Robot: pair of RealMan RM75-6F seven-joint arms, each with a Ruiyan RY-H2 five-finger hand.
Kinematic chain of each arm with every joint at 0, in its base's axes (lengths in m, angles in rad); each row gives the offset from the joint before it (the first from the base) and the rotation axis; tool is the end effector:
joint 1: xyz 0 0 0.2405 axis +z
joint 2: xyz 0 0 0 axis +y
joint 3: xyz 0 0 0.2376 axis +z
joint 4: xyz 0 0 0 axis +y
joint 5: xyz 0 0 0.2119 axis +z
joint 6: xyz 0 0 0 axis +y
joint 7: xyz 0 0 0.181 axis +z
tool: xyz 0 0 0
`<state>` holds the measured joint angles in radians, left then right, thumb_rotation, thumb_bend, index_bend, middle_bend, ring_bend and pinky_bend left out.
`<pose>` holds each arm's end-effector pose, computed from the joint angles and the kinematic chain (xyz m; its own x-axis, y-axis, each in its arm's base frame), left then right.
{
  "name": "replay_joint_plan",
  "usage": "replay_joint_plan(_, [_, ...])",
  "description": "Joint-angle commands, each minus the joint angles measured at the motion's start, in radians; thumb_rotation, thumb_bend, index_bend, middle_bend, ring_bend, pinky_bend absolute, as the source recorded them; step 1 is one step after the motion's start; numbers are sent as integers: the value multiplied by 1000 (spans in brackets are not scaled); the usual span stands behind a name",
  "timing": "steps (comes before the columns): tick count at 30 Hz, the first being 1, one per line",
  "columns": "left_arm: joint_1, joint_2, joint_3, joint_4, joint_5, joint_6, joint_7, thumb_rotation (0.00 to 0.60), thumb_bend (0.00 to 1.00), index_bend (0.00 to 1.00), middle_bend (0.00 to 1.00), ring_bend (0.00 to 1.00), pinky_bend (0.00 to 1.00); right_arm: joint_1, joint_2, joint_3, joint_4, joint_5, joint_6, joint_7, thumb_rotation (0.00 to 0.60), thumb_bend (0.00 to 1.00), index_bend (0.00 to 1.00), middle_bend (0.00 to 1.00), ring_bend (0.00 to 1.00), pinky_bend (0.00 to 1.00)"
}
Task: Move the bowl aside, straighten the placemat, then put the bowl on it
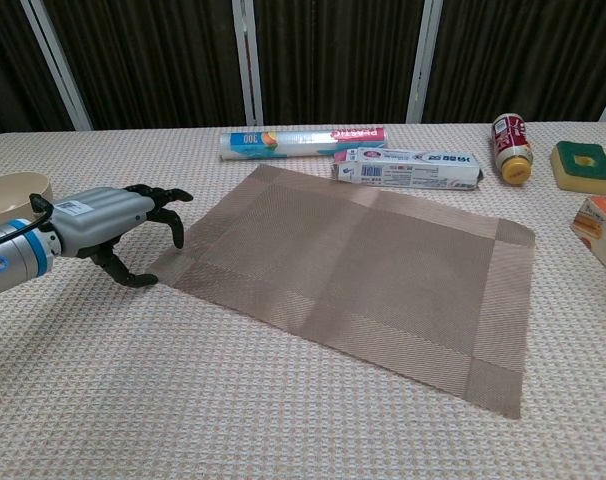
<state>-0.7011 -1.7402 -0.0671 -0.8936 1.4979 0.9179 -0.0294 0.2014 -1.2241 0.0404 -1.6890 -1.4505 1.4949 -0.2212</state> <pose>-0.2040 0.3809 -0.0657 0.6005 0.2227 0.7680 0.7570 -0.4676 -0.4564 -0.2496 -0.2430 0.1134 0.4283 0.0265 0.9032 -0.9000 -0.0770 0.4290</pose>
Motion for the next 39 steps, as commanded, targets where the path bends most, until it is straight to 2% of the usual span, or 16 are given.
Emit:
replay_joint_plan(1, [5, 3, 4, 0, 2, 10, -15, 600, 281, 359, 0, 0, 0, -1, 1, 3, 2, 4, -5, 6, 600, 0, 0, 0, 0, 0])
replay_joint_plan(12, [9, 38, 22, -24, 8, 24, -15, 600, 282, 356, 0, 0, 0, -7, 5, 13, 1, -1, -17, 15, 600, 0, 0, 0, 0, 0])
replay_joint_plan(22, [2, -10, 26, 34, -5, 3, -19, 600, 287, 355, 0, 0, 0, -15, 11, 24, -1, -7, -14, 22, 600, 0, 0, 0, 0, 0])
replay_joint_plan(29, [-8, -36, 18, 62, -2, 18, -26, 600, 319, 355, 0, 0, 0, -17, 14, 29, 1, -6, -19, 29, 600, 0, 0, 0, 0, 0])
replay_joint_plan(34, [-16, -43, 14, 64, -1, 24, -18, 600, 400, 356, 0, 0, 0, -19, 18, 33, 0, -9, -21, 36, 600, 0, 0, 0, 0, 0])
replay_joint_plan(39, [-24, -50, 8, 60, -5, 24, -8, 600, 409, 363, 0, 0, 0, -21, 21, 35, -1, -11, -23, 39, 600, 0, 0, 0, 0, 0])
